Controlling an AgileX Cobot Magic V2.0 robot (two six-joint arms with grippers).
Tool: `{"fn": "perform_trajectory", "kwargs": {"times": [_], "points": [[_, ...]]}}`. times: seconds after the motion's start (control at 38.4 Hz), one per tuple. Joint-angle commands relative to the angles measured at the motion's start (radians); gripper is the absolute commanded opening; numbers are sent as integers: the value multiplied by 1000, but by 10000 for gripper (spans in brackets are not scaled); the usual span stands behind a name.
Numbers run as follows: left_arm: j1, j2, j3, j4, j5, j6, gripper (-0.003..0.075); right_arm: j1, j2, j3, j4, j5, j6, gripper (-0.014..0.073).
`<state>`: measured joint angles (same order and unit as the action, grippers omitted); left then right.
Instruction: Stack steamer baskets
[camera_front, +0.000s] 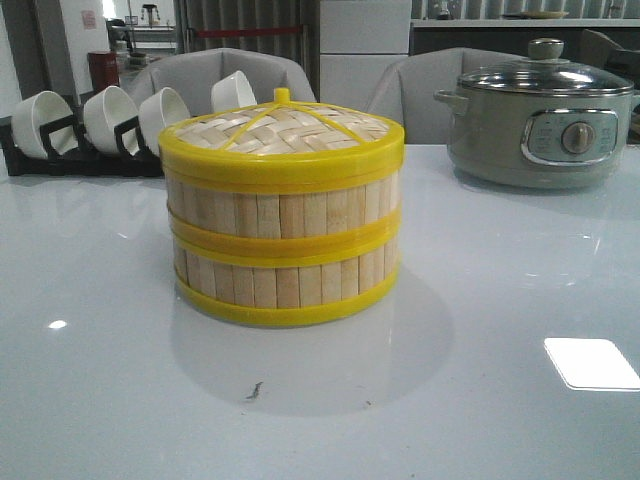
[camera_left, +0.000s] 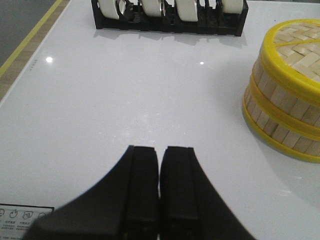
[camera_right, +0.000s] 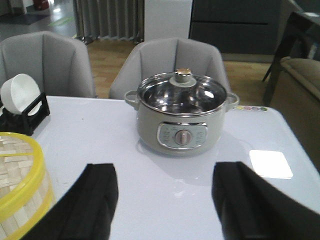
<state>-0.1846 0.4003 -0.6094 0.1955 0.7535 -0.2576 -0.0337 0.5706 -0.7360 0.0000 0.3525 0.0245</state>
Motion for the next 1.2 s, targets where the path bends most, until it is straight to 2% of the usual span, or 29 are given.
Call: {"fn": "perform_trajectory", "kwargs": {"times": [0.0, 0.16, 0.31, 0.42, 0.55, 0.62, 1.17], "points": [[-8, 9, -29, 4, -75, -7, 87, -37, -104, 56, 0, -93, 2, 519], [-8, 9, -29, 4, -75, -7, 87, -49, -235, 173, 0, -92, 2, 519], [-8, 9, -29, 4, -75, -7, 87, -49, -285, 272, 0, -113, 2, 495], [-8, 9, -29, 4, -75, -7, 87, -49, -291, 324, 0, -125, 2, 365], [-8, 9, -29, 4, -75, -7, 87, -49, -291, 345, 0, -127, 2, 50], [-8, 9, -29, 4, -75, -7, 87, -49, -291, 346, 0, -139, 2, 75], [-8, 9, -29, 4, -75, -7, 87, -49, -291, 346, 0, -142, 2, 55]]}}
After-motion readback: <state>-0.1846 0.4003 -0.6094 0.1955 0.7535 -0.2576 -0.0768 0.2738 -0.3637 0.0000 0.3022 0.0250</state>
